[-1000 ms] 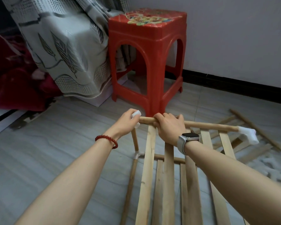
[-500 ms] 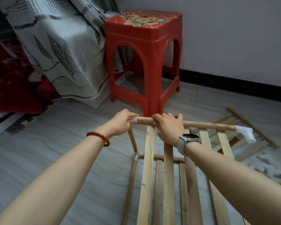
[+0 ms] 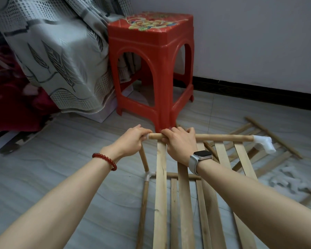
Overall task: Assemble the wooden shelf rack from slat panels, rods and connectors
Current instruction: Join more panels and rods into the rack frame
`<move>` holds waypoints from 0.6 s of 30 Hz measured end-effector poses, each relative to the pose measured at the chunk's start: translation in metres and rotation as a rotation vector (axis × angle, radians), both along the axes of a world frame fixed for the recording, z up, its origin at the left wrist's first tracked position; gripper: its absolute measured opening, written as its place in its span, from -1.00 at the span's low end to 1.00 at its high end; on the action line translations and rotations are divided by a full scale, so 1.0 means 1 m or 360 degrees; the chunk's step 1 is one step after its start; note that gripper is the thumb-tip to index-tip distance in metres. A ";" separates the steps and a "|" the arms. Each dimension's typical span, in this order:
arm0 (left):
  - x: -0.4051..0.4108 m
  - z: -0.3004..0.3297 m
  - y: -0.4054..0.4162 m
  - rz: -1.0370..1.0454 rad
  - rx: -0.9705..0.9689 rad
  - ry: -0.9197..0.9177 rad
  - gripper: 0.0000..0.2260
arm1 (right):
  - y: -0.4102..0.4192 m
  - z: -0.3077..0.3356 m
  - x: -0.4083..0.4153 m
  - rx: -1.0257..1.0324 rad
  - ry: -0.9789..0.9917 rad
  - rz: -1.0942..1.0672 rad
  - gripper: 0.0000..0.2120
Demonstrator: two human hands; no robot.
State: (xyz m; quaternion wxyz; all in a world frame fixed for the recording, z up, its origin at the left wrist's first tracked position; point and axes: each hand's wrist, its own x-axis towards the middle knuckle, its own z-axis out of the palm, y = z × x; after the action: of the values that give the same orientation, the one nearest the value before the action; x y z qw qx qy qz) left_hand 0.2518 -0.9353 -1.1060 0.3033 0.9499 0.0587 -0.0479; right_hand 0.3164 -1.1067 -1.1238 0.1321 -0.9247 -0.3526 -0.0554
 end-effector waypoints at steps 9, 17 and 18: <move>-0.012 -0.003 -0.026 0.0238 0.0490 -0.0086 -0.57 | -0.009 0.011 -0.006 -0.0011 0.0274 0.0100 -0.59; -0.031 0.037 -0.129 0.0280 0.0445 -0.0404 -0.60 | -0.135 0.055 -0.034 0.0234 0.0453 -0.0172 -0.68; -0.030 0.043 -0.148 0.0234 0.0414 -0.0433 -0.61 | -0.156 0.058 -0.038 0.0241 0.0478 -0.0238 -0.69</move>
State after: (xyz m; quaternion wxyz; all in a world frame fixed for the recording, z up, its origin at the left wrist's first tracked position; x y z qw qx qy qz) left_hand 0.2214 -1.0831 -1.0627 0.1860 0.9719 0.0921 0.1110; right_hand 0.2788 -1.2623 -1.0659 0.2480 -0.9337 -0.2540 0.0472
